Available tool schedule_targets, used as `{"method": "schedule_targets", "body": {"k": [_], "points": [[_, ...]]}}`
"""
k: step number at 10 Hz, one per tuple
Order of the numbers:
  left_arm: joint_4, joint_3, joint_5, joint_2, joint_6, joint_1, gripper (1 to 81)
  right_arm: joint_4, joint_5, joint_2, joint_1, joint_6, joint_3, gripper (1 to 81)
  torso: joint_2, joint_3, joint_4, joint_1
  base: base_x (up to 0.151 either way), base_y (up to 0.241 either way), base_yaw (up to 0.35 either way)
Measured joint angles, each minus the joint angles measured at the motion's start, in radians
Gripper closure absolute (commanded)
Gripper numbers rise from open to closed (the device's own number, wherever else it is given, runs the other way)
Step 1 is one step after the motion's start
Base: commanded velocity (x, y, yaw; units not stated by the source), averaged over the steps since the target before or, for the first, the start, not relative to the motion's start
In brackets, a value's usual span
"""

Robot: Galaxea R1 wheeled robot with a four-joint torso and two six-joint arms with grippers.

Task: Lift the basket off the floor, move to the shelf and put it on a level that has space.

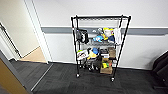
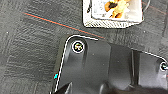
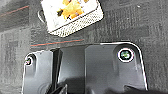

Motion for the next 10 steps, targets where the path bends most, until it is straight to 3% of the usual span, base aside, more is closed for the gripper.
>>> {"method": "schedule_targets", "body": {"k": [3, 10], "points": [[-0.001, -0.001, 0.016, 0.005, 0.000, -0.033, 1.0, 0.021, -0.019, -0.028, 0.076, 0.000, 0.039, 1.0, -0.100, -0.093, 0.000, 0.065, 0.000, 0.000, 0.000], [-0.003, -0.002, 0.026, 0.016, -0.060, -0.066, 1.0, 0.049, -0.111, -0.027, 0.160, 0.000, 0.044, 1.0, -0.320, -0.117, 0.000, 0.204, 0.000, 0.000, 0.000]]}}
